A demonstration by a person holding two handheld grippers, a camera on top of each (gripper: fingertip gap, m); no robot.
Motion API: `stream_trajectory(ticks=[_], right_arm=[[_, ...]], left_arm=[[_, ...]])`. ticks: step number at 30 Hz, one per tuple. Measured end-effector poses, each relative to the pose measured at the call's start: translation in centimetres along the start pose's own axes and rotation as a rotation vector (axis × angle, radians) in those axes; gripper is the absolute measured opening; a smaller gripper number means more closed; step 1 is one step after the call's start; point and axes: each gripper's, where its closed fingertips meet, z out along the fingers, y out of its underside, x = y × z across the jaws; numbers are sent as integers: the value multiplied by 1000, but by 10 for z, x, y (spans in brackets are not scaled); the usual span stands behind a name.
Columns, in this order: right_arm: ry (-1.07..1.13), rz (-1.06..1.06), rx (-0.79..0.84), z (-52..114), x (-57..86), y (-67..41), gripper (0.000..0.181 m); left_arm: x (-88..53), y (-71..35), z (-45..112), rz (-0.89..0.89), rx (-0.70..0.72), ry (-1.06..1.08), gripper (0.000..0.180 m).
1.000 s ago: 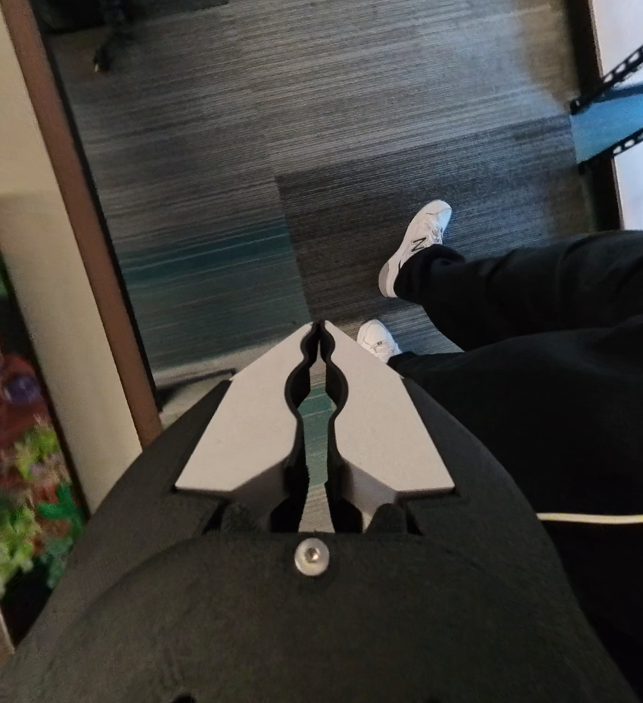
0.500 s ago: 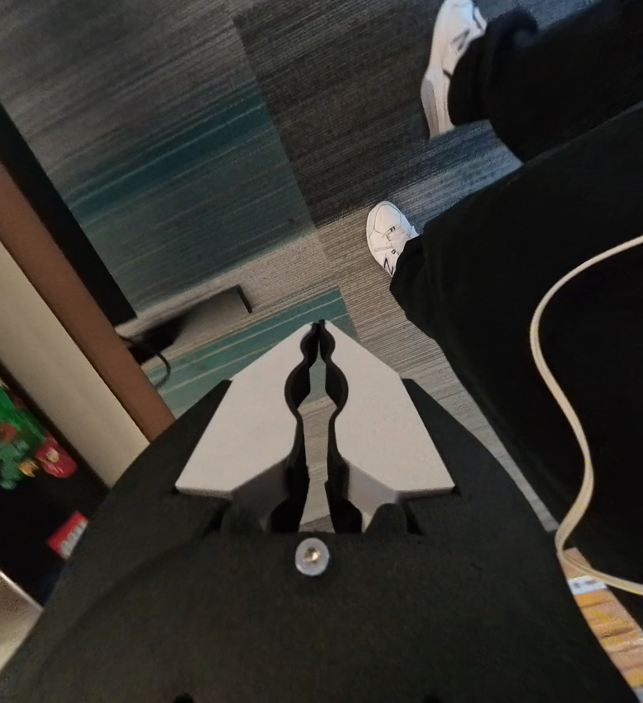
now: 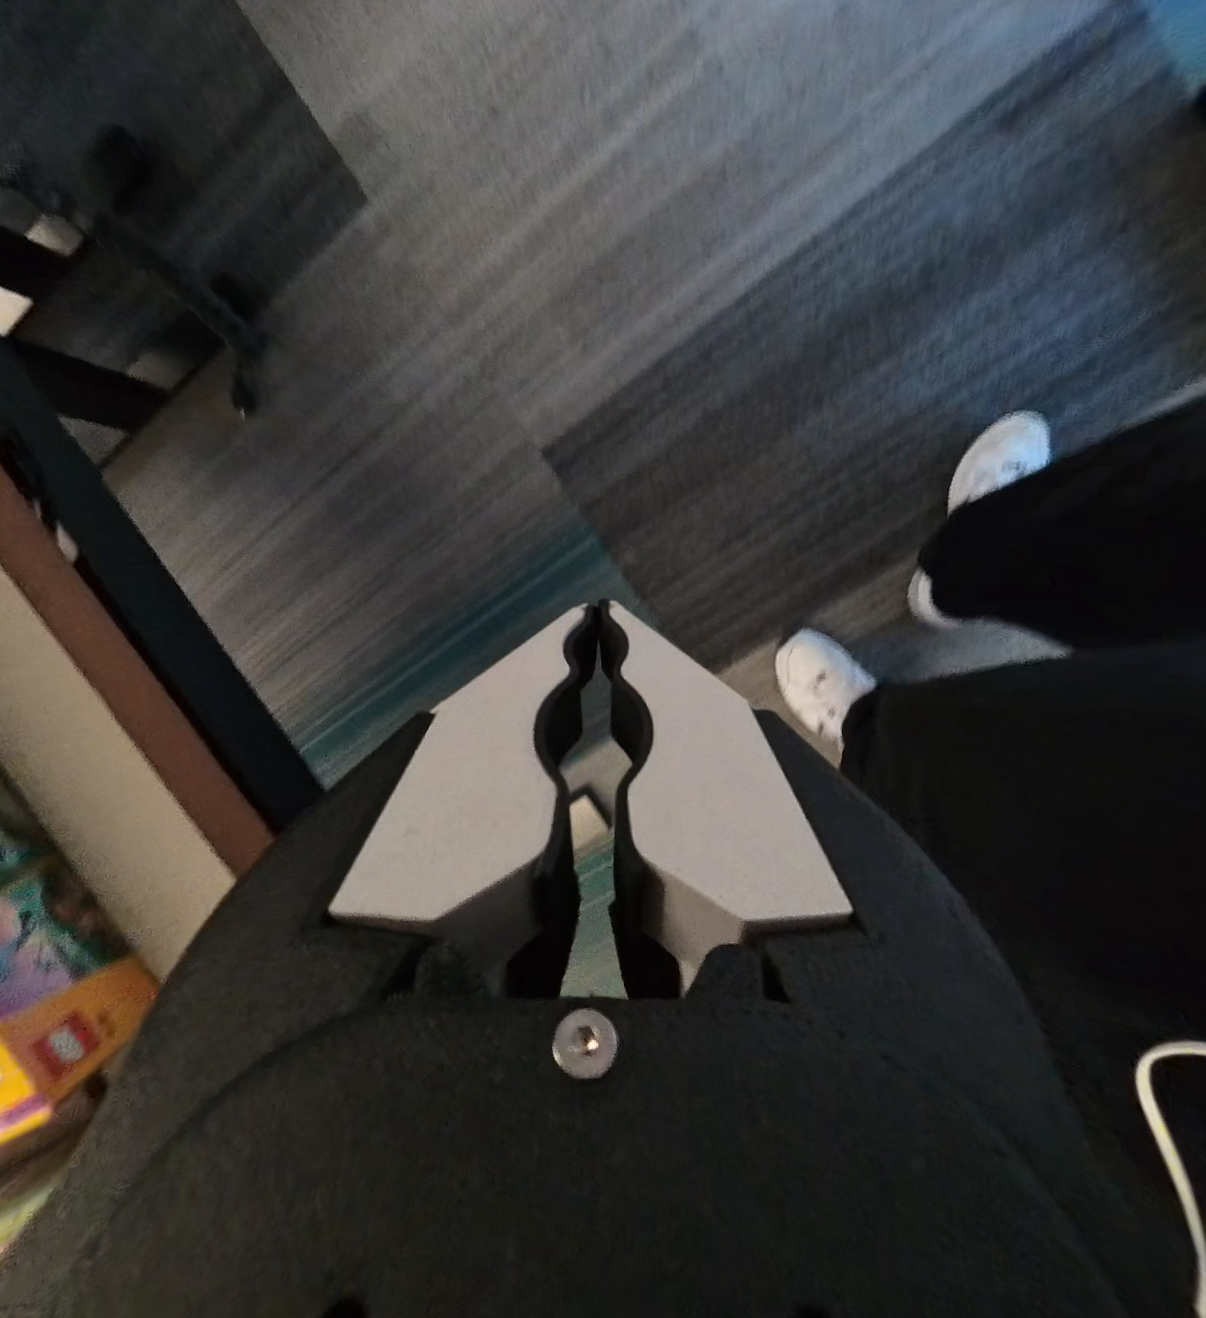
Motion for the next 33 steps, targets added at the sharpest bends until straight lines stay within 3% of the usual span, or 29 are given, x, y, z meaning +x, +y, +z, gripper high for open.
stream_trajectory(ticks=[6, 12, 18, 26, 33], right_arm=[[-213, -19, 12, 65, -32, 15, 0], [-478, -29, -7, 121, -75, 41, 0], [-495, 22, 32, 158, -74, 43, 0], [-544, 188, -54, 193, -95, 84, 0], [-658, 367, -50, 284, -161, 73, 0]], left_arm=[[30, -109, 35, 55, 14, 33, 0], [65, -185, 60, -130, 103, 55, 0], [69, -160, 83, -118, -40, 48, 0], [30, -127, 90, -375, -76, -9, 0], [-2, -87, 108, -390, -182, 6, 0]])
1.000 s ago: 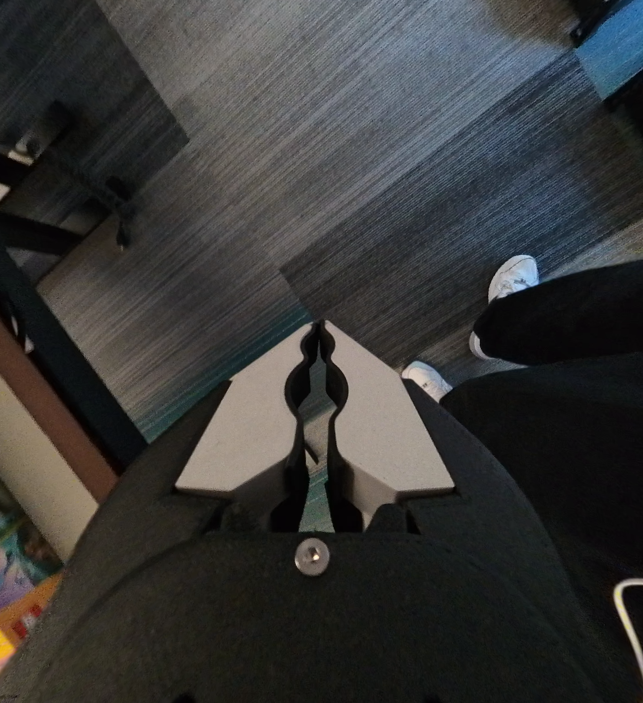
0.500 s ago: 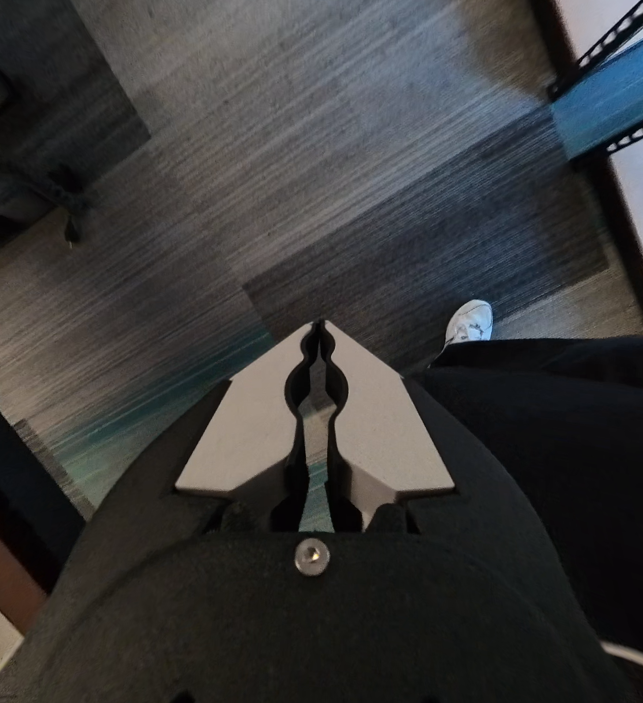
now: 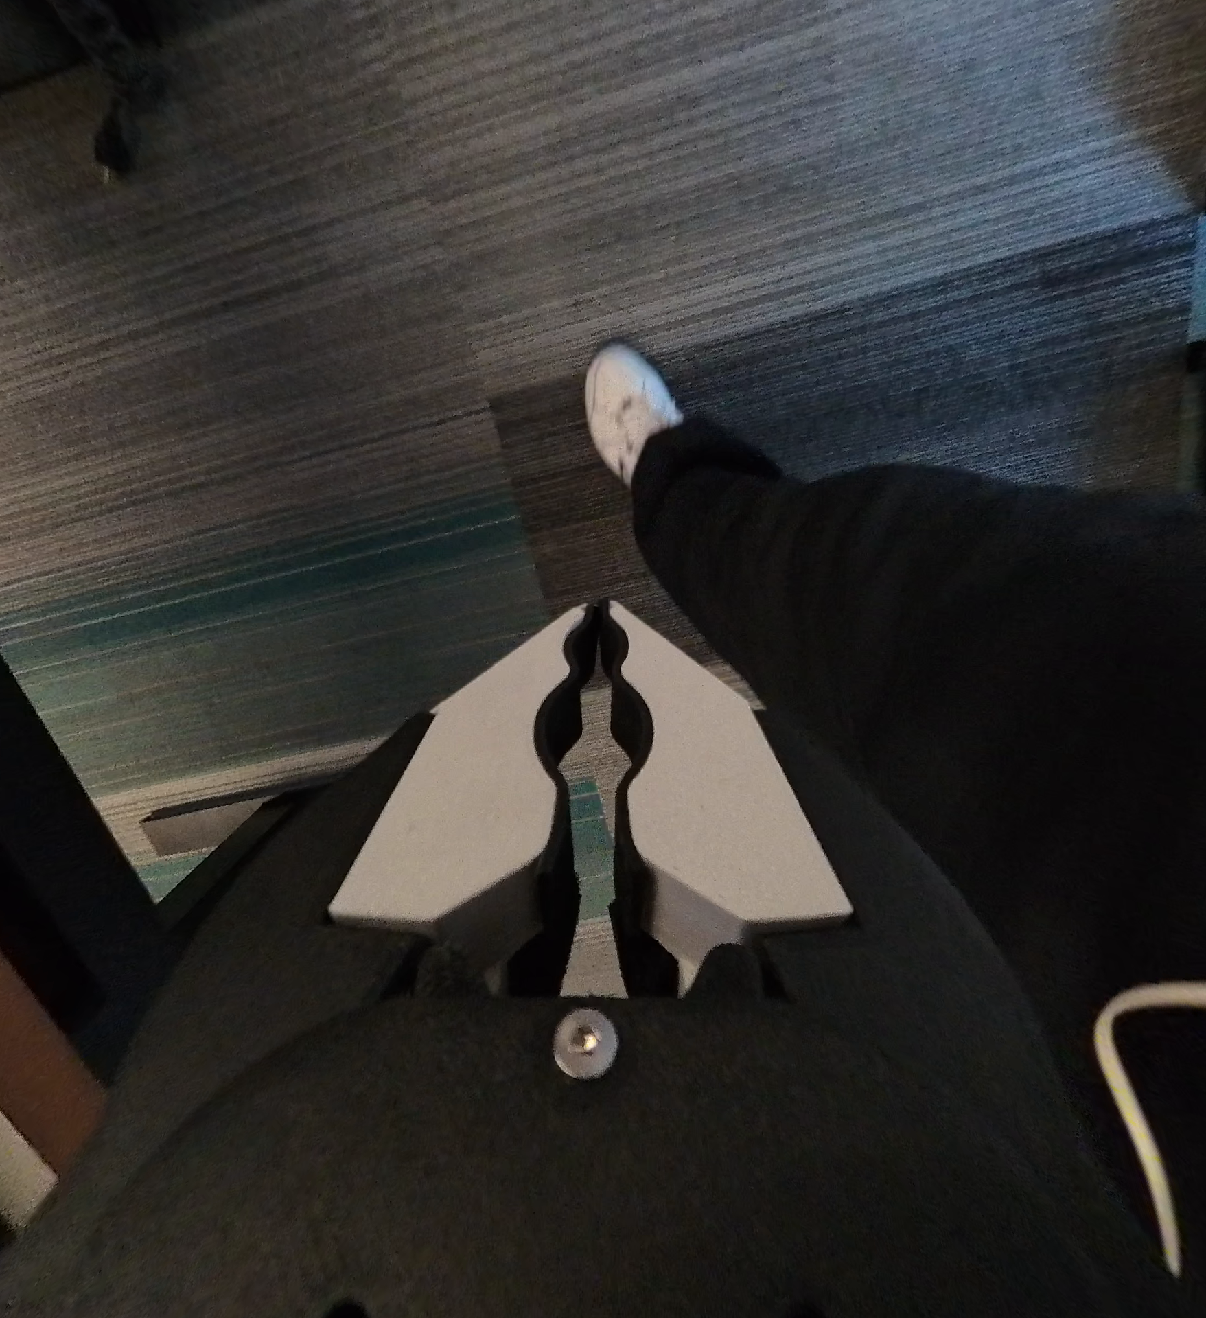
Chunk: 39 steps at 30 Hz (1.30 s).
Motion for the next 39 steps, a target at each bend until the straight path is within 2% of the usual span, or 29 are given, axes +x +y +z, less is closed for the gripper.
stream_trajectory(ticks=[4, 7, 10, 15, 19, 22, 28, 32, 36, 39], right_arm=[[-28, 4, 9, 86, -7, -7, 0], [21, -13, -16, 154, -3, -10, 0], [4, 33, -25, 225, -6, -24, 0], [79, -62, -68, 316, 17, -40, 0], [194, -81, -139, 340, 62, -35, 0], [306, 2, -134, 337, 109, -29, 0], [466, 200, -86, 323, 202, 10, 0], [523, 298, -61, 340, 265, 30, 0], [503, 201, -105, 371, 315, 27, 0], [463, 152, -219, 395, 341, 49, 0]], left_arm=[[-48, -16, 26, -18, -39, 16, 0], [-87, -49, 40, 51, -97, 30, 0], [-129, -124, 43, 134, -10, 30, 0], [-194, -259, 48, 177, 143, 18, 0], [-217, -359, 46, 126, 278, 38, 0], [-210, -410, 51, 84, 327, 90, 0], [-185, -445, 95, 165, 172, 99, 0], [-172, -476, 112, 143, 72, 94, 0], [-161, -530, 136, 237, -15, 65, 0], [-142, -601, 154, 251, 8, 66, 0]])
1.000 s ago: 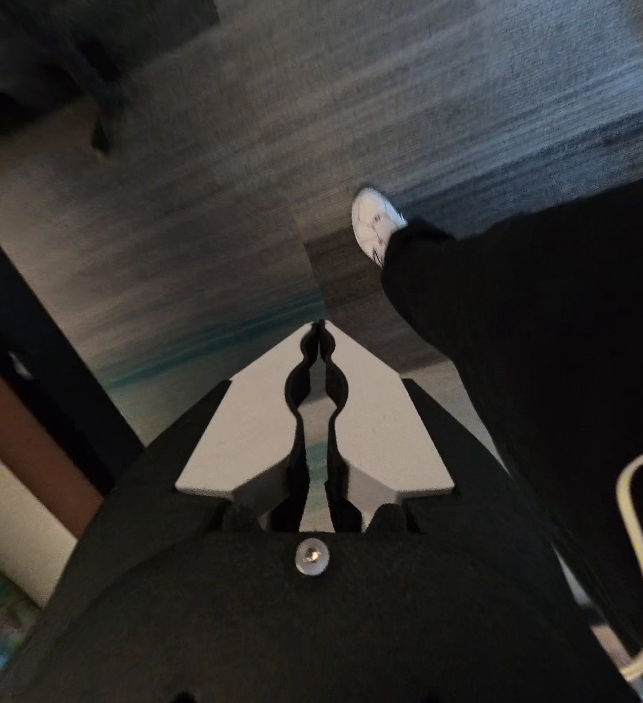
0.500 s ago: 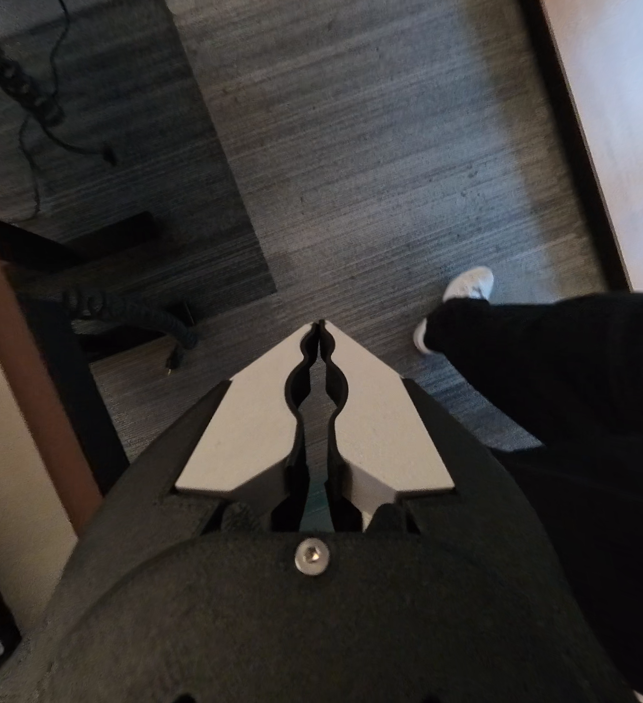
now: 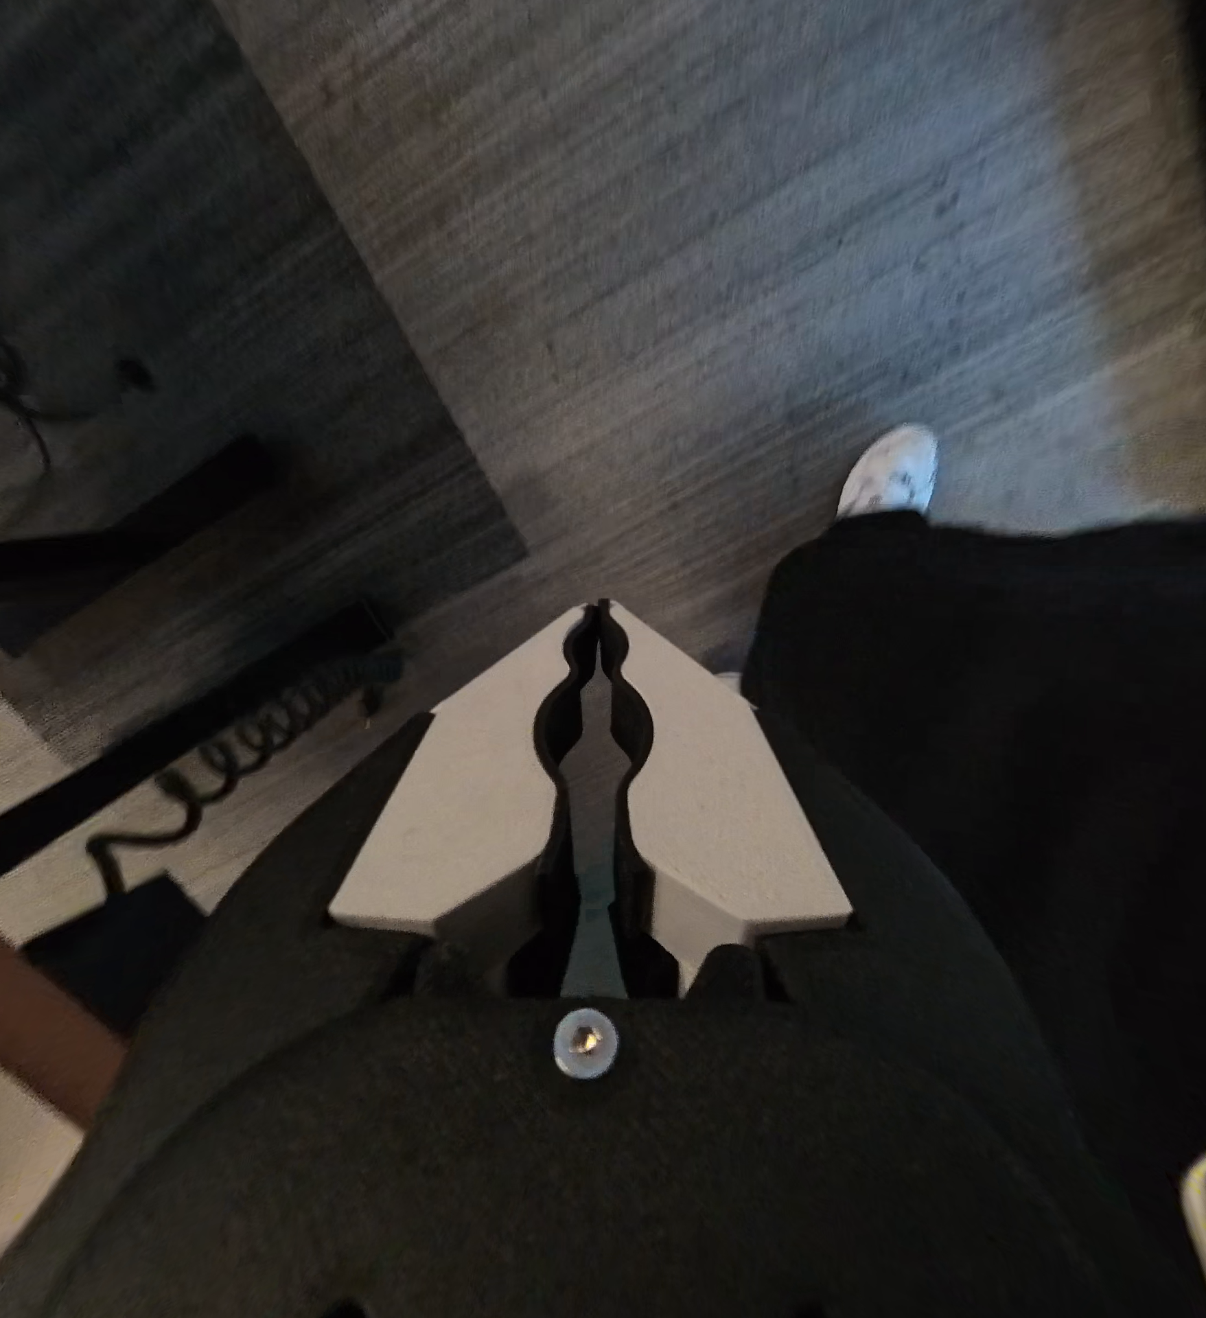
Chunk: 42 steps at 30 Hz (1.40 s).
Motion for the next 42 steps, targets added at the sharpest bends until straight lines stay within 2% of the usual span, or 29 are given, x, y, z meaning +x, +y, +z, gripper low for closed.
stream_trajectory(ticks=[3, 5, 12, 16, 21, 24, 29, 36, 42], right_arm=[[-26, -11, -49, 23, 1, 3, 0], [-14, -63, -60, 31, 4, 3, 0], [208, -97, -93, 29, 91, -82, 12], [241, -81, -292, 34, 155, -103, 24], [150, -75, -520, 67, 187, -77, 29], [100, 45, -517, 83, 198, -80, 29], [37, 67, -543, 84, 220, -79, 28], [-125, 83, -588, 86, 223, -69, 27], [-182, 7, -631, 86, 223, -60, 26]], left_arm=[[14, -94, 4, -66, 137, 46, 0], [27, -143, 13, -46, 174, 79, 0], [35, -233, 59, 352, 59, 129, 0], [5, -278, 88, 448, -16, 148, 0], [-36, -365, 108, 520, -19, 154, 0], [-53, -416, 108, 496, -11, 139, 0], [-47, -472, 103, 428, 76, 174, 0], [-7, -424, 113, 289, -20, 203, 0], [26, -379, 118, 301, -77, 209, 0]])
